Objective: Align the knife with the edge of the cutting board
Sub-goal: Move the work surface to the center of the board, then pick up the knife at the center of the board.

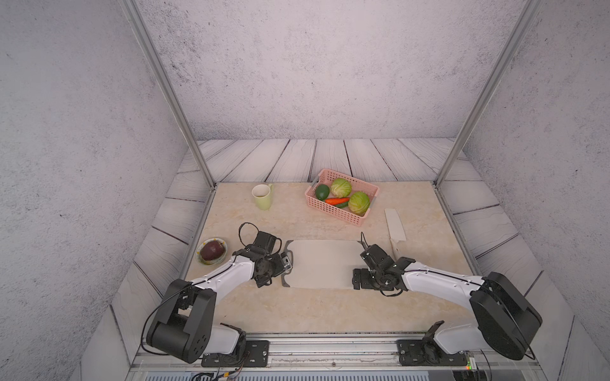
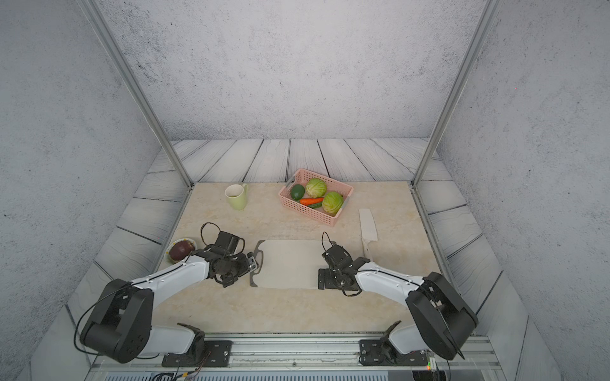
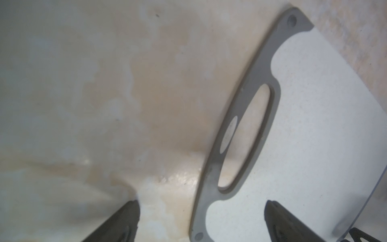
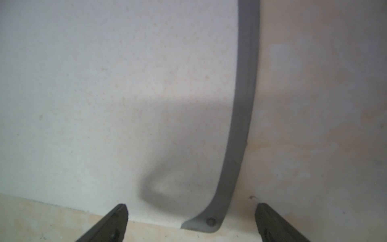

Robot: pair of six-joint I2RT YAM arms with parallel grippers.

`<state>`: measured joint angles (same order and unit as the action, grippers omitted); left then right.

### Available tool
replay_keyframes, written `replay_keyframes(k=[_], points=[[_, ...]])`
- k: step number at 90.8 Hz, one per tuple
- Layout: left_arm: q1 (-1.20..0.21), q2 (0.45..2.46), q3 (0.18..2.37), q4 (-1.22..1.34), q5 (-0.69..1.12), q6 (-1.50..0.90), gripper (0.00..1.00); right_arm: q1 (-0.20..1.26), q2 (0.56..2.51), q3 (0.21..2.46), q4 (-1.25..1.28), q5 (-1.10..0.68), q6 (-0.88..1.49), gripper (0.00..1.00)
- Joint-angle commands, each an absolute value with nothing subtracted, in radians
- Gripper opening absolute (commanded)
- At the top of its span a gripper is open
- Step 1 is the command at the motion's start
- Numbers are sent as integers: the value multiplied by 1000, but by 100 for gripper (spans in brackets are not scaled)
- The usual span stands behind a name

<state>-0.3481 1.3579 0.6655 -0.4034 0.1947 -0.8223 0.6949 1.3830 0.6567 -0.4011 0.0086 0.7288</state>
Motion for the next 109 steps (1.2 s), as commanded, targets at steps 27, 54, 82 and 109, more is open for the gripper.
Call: replay_keyframes(k=[27,54,82,109], points=[[-328,1255,979,-685,91,-672,98,572,1186,692,-609,-15,661,99],[-321,1218,1179,-607,-14,-532,98,331,1178,770,-664,-71,539,99],[-310,1135,993,-325,-52,-429,98,203,1353,926,-704,-81,477,99],[-310,1032,957,-298,6,-412,98,122,1497,1050,-726,-87,452,99]])
